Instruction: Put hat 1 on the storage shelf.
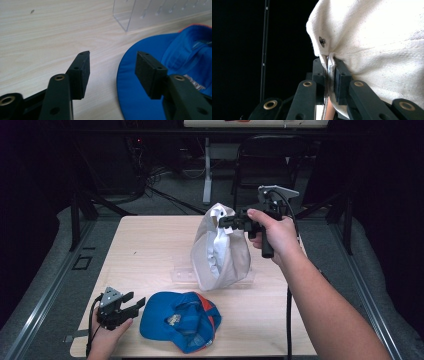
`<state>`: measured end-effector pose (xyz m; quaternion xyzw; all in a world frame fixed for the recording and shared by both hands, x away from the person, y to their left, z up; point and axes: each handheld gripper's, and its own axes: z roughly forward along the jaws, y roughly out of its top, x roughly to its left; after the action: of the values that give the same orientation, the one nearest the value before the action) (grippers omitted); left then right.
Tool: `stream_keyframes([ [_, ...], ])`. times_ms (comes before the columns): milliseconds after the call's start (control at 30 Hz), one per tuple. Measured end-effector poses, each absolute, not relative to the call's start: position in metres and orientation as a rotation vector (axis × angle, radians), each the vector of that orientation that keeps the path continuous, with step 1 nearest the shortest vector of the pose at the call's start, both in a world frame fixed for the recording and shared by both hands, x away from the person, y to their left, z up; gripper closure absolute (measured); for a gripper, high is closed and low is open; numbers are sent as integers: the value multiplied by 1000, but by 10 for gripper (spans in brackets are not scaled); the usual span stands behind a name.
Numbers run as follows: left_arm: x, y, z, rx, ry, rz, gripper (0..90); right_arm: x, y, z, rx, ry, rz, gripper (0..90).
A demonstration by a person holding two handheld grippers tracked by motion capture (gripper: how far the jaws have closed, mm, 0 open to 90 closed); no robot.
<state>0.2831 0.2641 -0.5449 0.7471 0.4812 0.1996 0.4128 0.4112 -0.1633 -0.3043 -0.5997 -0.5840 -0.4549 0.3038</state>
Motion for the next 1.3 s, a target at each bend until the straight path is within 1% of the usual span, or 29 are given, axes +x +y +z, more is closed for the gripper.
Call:
stream_keyframes([
  [167, 284, 247, -531, 1876, 1135, 512, 435, 419, -160, -306, -1599, -1527, -1230, 819],
  [433, 294, 204, -508, 1906, 1014, 526, 449, 430, -159, -311, -1626, -1500, -1251, 819],
  [567, 299, 180, -500, 1920, 961, 543, 413, 434, -156, -314, -1634, -1495, -1258, 819],
  [767, 307, 152, -497, 1942, 915, 548, 394, 440, -150, -318, -1646, -1496, -1255, 819],
  [1033, 314, 128, -496, 1964, 884, 574, 391, 446, -144, -322, -1660, -1490, -1263, 819],
  [1300, 321, 103, -498, 1998, 864, 565, 388, 450, -140, -324, -1666, -1486, -1266, 818],
])
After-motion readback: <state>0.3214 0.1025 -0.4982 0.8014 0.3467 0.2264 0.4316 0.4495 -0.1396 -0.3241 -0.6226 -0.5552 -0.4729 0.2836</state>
